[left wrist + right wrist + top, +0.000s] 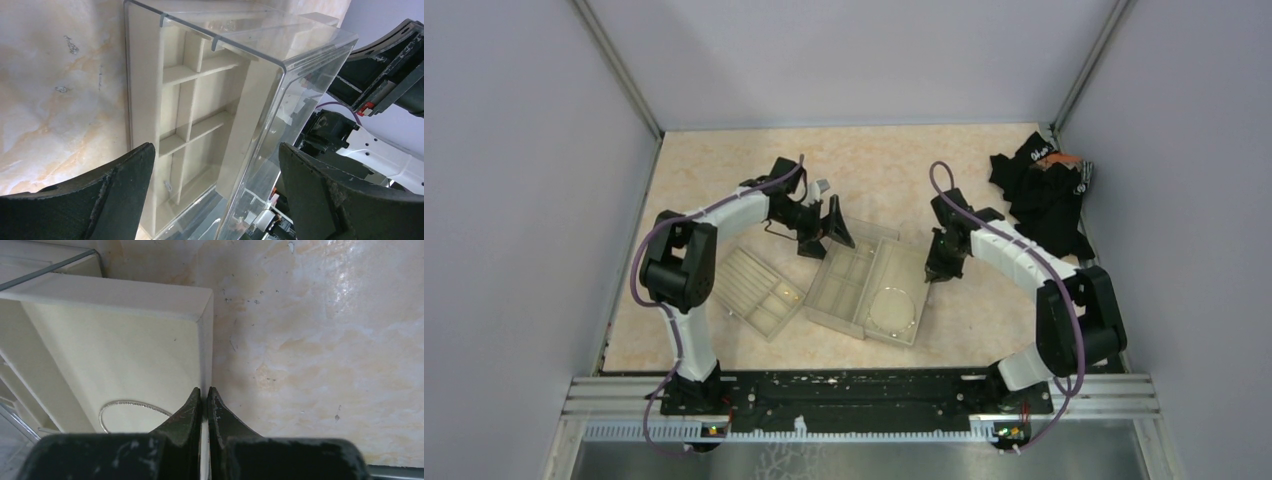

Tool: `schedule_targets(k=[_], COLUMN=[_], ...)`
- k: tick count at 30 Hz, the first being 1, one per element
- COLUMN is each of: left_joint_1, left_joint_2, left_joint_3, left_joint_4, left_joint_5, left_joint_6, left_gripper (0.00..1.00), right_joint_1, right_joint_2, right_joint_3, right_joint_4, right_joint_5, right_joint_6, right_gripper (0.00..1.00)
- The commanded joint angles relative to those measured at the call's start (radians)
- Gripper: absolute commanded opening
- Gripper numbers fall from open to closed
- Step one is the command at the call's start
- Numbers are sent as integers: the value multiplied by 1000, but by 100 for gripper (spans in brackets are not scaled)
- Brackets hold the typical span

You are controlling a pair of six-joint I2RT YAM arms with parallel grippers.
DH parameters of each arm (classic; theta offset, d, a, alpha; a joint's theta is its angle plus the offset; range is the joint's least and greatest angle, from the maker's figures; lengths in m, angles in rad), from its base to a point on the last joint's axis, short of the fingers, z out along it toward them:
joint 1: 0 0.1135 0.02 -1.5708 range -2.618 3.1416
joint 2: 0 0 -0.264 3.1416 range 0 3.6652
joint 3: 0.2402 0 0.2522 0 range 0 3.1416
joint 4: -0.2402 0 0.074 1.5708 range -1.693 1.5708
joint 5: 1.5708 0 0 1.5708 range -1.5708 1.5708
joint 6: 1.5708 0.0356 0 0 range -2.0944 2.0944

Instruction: Organize the mixed jewelry

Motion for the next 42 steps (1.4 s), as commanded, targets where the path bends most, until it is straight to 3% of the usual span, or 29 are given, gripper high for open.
schedule_targets(k=[1,10,15,16,18,19,21,24,27,30,31,42], left_joint_1=[-22,-38,-41,-41,-41,-41,-41,-40,-40,-40,-39,-42], left_joint_2=[-43,-48,-58,-62,-73,-78,-90,-105,-119,-121,-120,-118], left_joint_3=[-14,-18,-25,-28,-34,-36,-40,-40,-39,-45,-47,-111], left_joint_4=[20,32,39,39,38,38,37,31,24,16,14,48], left_joint_5=[13,8,-10,-16,-28,-34,-46,-63,-76,-81,-81,-49], left_joint_6=[-9,-31,-43,-44,-47,-48,-51,-55,-54,-48,-46,-44], left_gripper=[99,99,99,99,99,99,99,99,99,99,99,99], right_joint_1=[18,97,138,141,141,139,127,83,32,13,13,103], right_joint_2=[15,80,125,116,77,52,-1,-104,-201,-208,-191,115], right_joint_3=[70,126,165,158,146,139,117,35,-79,-126,-127,0], right_joint_4=[27,82,196,228,243,237,210,207,247,287,301,511], right_joint_5=[-50,-70,-156,-171,-156,-129,-83,-57,-53,-60,-76,-279], right_joint_6=[37,123,187,192,195,185,160,146,175,209,216,253], right_gripper=[0,0,0,5,29,36,44,47,41,5,0,0])
